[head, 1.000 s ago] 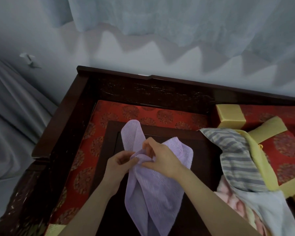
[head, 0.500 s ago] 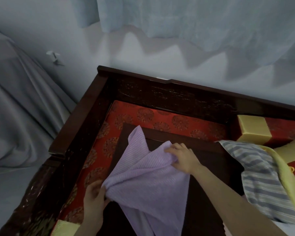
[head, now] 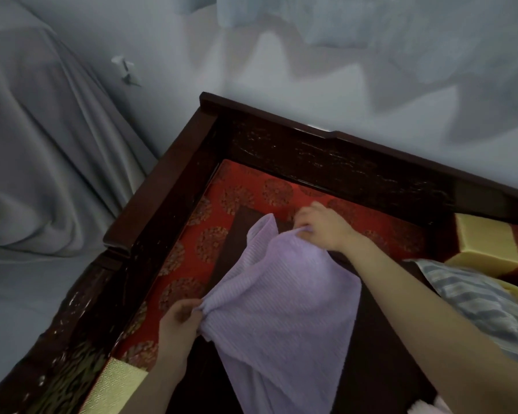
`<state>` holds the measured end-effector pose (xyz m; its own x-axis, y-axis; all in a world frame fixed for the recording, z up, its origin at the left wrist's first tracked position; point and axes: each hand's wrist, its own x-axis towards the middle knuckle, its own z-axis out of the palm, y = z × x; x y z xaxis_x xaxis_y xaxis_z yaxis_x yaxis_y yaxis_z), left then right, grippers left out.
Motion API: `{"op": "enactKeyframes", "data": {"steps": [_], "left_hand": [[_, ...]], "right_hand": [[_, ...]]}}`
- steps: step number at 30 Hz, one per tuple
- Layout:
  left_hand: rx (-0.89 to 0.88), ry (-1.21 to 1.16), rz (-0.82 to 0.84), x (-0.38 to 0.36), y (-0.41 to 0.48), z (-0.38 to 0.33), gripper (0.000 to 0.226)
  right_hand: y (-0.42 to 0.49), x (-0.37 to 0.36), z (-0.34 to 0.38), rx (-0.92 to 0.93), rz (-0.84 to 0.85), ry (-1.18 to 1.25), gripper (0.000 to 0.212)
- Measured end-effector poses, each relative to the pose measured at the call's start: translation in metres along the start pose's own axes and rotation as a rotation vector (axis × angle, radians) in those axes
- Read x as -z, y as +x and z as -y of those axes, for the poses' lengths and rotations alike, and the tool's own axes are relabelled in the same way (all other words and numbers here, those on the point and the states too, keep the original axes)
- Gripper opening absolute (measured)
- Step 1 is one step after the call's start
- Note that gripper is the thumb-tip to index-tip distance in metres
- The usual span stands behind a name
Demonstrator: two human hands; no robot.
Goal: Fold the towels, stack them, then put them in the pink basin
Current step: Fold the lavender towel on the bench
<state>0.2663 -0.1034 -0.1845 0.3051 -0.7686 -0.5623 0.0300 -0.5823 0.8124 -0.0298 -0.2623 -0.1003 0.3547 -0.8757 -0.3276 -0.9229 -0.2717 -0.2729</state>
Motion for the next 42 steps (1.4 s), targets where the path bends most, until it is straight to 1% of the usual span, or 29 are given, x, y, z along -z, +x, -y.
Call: {"op": "enactKeyframes", "data": {"steps": [2, 4, 6, 8, 12, 15, 18, 20, 21, 23, 25, 26, 27, 28, 30, 33, 35, 36, 38, 40, 42], "left_hand": [[-0.006, 0.0, -0.01, 0.0, -0.001, 0.0, 0.01], [-0.01, 0.012, -0.009, 0.0, 0.002, 0.004, 0.01], [0.005, 0.017, -0.003, 0.0, 0.004, 0.007, 0.011], [0.02, 0.012, -0.007, 0.001, 0.004, 0.007, 0.011], [-0.006, -0.001, -0.049, 0.003, -0.002, -0.012, 0.01], [-0.177, 0.017, -0.02, 0.007, -0.003, -0.055, 0.016], [-0.483, 0.093, 0.033, 0.004, 0.003, -0.125, 0.023], [-0.691, 0.149, 0.074, -0.003, -0.004, -0.183, 0.026], [-0.765, 0.181, 0.083, -0.008, -0.005, -0.209, 0.027], [-0.874, 0.238, 0.094, -0.014, 0.003, -0.255, 0.029], [-0.98, 0.289, 0.138, -0.026, 0.0, -0.299, 0.034], [-1.02, 0.35, 0.16, -0.03, 0.002, -0.319, 0.03], [-1.066, 0.431, 0.181, -0.035, 0.002, -0.339, 0.026], [-1.111, 0.51, 0.208, -0.04, 0.003, -0.356, 0.026], [-1.174, 0.645, 0.264, -0.048, 0.001, -0.382, 0.026], [-1.198, 0.673, 0.281, -0.059, -0.013, -0.404, 0.017], [-1.158, 0.617, 0.316, -0.06, -0.025, -0.404, 0.013], [-1.115, 0.6, 0.365, -0.058, -0.028, -0.399, 0.015], [-1.021, 0.623, 0.523, -0.05, -0.033, -0.377, 0.021], [-0.939, 0.683, 0.676, -0.041, -0.033, -0.342, 0.02], [-0.886, 0.765, 0.742, -0.031, -0.03, -0.297, 0.021]], "right_hand": [[0.025, -0.002, 0.012, 0.077, 0.011, -0.217, 0.019], [0.047, -0.009, 0.019, 0.161, 0.063, -0.335, 0.023], [0.063, -0.019, 0.018, 0.226, 0.105, -0.414, 0.033], [0.07, -0.026, 0.014, 0.239, 0.086, -0.405, 0.035], [0.055, -0.013, -0.006, 0.214, -0.023, -0.3, 0.027], [0.025, 0.019, -0.022, 0.139, -0.19, -0.127, 0.02], [-0.01, 0.071, -0.042, 0.034, -0.394, 0.037, 0.013], [-0.044, 0.11, -0.054, -0.053, -0.482, 0.076, 0.013], [-0.057, 0.126, -0.057, -0.077, -0.514, 0.092, 0.012], [-0.063, 0.148, -0.062, -0.095, -0.583, 0.139, 0.018], [-0.089, 0.179, -0.067, -0.155, -0.661, 0.191, 0.032], [-0.097, 0.192, -0.071, -0.17, -0.697, 0.201, 0.032], [-0.109, 0.205, -0.076, -0.168, -0.725, 0.175, 0.025], [-0.119, 0.218, -0.079, -0.163, -0.738, 0.136, 0.018], [-0.134, 0.236, -0.079, -0.174, -0.763, 0.111, 0.016], [-0.16, 0.249, -0.071, -0.2, -0.843, 0.173, 0.015], [-0.177, 0.246, -0.065, -0.214, -0.875, 0.276, 0.014], [-0.186, 0.24, -0.063, -0.225, -0.871, 0.347, 0.013], [-0.204, 0.216, -0.061, -0.236, -0.805, 0.497, 0.013], [-0.223, 0.181, -0.063, -0.231, -0.687, 0.645, 0.014], [-0.238, 0.137, -0.062, -0.213, -0.544, 0.677, 0.012]]}}
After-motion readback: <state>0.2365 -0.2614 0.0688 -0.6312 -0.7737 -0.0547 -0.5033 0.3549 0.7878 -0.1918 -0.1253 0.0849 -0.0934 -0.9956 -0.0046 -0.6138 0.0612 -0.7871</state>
